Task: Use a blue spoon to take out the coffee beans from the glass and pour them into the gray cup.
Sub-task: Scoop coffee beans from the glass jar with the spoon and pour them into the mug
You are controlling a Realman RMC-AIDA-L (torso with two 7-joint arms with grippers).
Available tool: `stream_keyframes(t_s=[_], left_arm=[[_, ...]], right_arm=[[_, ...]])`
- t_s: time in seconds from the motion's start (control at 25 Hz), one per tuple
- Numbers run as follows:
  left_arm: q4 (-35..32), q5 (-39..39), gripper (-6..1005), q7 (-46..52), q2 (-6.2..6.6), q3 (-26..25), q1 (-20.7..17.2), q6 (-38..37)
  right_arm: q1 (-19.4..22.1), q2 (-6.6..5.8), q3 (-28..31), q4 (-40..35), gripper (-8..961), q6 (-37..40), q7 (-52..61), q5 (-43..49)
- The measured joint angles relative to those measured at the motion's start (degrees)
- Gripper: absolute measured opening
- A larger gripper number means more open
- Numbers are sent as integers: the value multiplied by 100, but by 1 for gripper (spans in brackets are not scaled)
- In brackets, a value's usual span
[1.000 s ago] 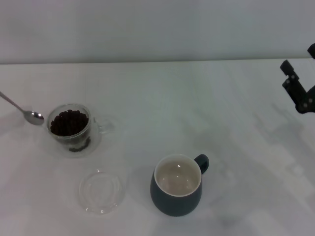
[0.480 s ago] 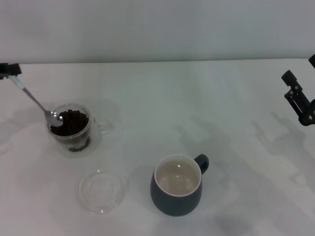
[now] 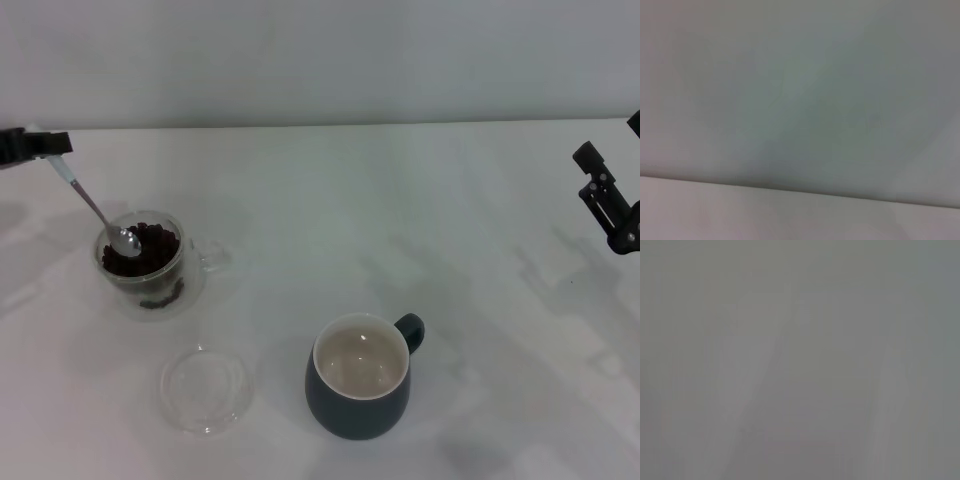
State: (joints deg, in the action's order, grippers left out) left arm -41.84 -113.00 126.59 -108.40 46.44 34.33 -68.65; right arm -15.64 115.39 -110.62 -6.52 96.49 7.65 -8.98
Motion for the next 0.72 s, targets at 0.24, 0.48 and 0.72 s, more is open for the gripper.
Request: stream_keyframes(t_s=[0.24, 0.48, 0.72], left_arm=[[121, -26, 133, -80, -73, -25, 4, 230], [516, 129, 133, -79, -122, -171, 4, 295], [786, 185, 133, -29, -211, -656, -85, 270]], right_arm=[[-36, 0, 37, -16, 604, -122, 1, -24], [-59, 0, 42, -128, 604, -315, 8, -25], [-77, 0, 42, -180, 604, -452, 9, -25]])
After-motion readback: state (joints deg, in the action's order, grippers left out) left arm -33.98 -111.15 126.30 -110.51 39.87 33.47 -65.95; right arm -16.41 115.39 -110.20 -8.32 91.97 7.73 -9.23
